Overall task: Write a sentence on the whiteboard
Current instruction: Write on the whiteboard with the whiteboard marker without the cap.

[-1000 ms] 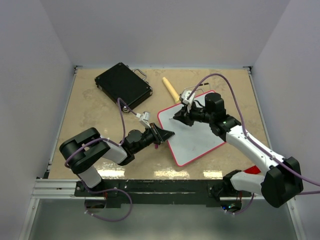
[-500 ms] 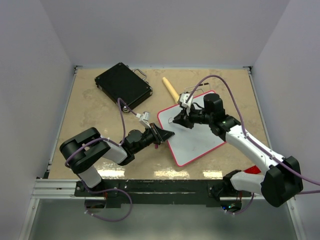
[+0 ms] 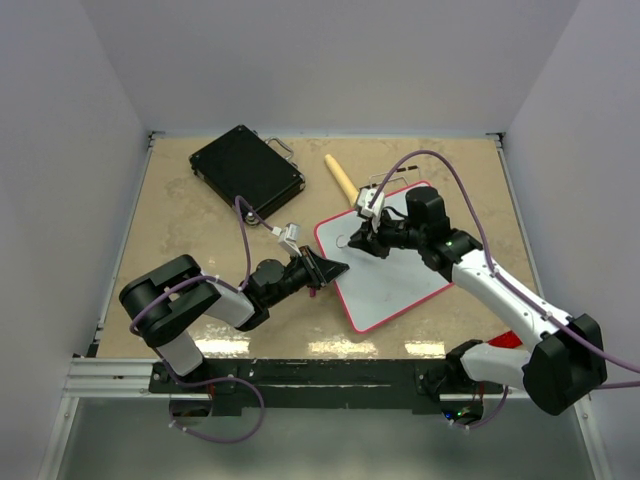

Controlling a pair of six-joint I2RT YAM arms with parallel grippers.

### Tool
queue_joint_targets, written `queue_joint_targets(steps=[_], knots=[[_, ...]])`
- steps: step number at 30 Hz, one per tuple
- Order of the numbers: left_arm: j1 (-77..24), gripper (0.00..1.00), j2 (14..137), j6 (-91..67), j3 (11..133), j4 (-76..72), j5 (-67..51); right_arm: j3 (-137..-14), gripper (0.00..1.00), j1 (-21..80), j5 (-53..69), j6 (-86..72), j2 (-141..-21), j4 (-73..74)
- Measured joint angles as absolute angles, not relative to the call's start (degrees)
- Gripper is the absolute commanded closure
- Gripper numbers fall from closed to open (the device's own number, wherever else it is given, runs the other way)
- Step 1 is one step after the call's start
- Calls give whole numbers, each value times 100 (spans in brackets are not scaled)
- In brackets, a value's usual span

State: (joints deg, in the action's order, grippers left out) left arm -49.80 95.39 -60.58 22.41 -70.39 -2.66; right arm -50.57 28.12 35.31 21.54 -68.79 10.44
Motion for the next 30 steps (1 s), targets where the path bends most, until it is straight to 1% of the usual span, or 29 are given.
queue_joint_targets(steps=[10,30], knots=[[-4974,100,9539,-6077,2241,-7035,-270,-5057,100,2810,3050,2084,-6781,1072],[-4974,100,9539,-6055,2241,-7052,-285,-5089,100,2783,3444,2038,-6869,1044]])
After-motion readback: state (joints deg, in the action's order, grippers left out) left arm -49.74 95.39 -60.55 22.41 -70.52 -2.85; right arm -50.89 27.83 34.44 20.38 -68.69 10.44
